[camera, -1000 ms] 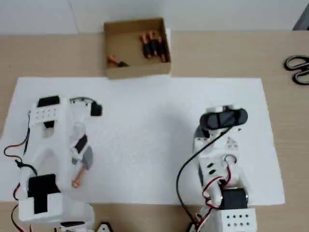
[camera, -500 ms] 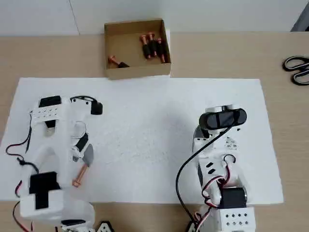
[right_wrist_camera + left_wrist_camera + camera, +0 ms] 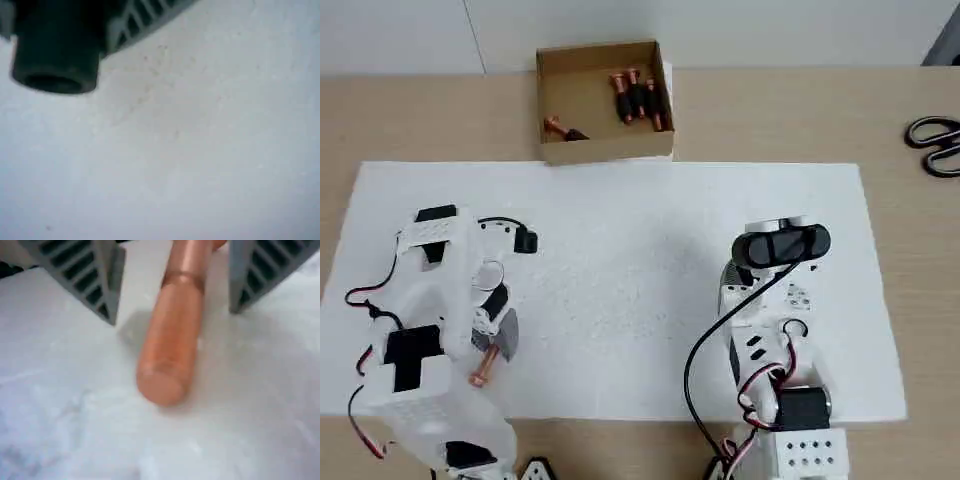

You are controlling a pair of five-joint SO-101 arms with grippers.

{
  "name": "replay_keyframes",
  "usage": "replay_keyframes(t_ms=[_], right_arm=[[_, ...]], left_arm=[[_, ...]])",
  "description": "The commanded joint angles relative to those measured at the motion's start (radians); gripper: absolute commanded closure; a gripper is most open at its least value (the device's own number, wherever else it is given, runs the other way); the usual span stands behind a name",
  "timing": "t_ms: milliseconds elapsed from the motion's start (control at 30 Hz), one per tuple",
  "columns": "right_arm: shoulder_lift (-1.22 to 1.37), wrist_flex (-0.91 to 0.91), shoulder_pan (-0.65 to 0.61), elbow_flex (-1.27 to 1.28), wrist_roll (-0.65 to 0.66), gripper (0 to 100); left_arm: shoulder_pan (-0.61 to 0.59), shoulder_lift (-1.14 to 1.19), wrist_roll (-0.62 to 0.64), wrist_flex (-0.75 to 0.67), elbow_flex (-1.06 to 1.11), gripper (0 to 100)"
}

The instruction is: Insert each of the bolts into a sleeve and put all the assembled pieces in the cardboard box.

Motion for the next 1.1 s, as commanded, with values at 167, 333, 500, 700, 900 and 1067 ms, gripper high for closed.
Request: replay_keyframes(t_ms=[167, 333, 500, 700, 900, 1067], right_arm=[[-0.013, -0.021, -0.001, -0.008, 0.003, 99.5], [-0.013, -0.021, -0.001, -0.008, 0.003, 99.5], [-0.013, -0.021, -0.001, -0.008, 0.003, 99.5], [-0.013, -0.021, -0.001, -0.008, 0.003, 99.5], [-0.013, -0.021, -0.001, -0.008, 0.003, 99.5], [-0.013, -0.018, -0.001, -0.006, 0.003, 99.5]], left_arm=[[-0.014, 0.127, 0.008, -0.071, -0.050, 98], [-0.012, 0.132, 0.009, -0.049, -0.150, 99], [0.021, 0.075, 0.044, 0.166, -0.394, 99], [0.114, -0.075, 0.107, 0.161, -0.466, 99], [0.307, -0.169, -0.023, 0.161, -0.458, 99], [0.404, -0.167, -0.215, 0.161, -0.401, 99]])
